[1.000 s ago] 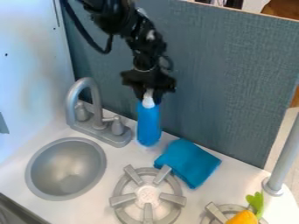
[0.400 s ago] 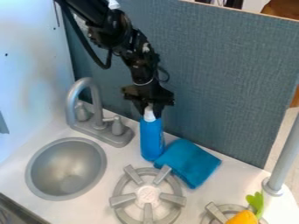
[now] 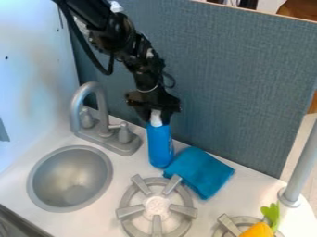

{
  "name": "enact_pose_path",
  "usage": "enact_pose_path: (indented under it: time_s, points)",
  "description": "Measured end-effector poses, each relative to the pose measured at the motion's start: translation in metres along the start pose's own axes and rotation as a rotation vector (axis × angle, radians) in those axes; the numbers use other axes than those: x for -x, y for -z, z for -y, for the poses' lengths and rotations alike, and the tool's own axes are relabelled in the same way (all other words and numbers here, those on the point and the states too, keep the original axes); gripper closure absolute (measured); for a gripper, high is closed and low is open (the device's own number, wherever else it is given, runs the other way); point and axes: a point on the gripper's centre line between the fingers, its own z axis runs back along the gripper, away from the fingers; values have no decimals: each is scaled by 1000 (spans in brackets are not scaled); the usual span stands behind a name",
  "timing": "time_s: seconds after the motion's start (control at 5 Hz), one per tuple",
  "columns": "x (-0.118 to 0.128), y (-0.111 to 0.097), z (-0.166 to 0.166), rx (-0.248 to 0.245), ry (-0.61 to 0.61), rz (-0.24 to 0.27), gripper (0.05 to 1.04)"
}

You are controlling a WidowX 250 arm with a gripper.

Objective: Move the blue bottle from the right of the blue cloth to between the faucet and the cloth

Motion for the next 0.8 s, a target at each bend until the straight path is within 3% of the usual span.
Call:
enact_pose_path:
  time_s: [0.2,0.4,0.6,0.8]
  points:
    - [4,1,-2,-19,1,-2,62]
    - [-12,-24,7,4,-7,48,72]
    - [-38,-61,37,44,29,100,72]
    - [-44,-112,57,78,77,44,72]
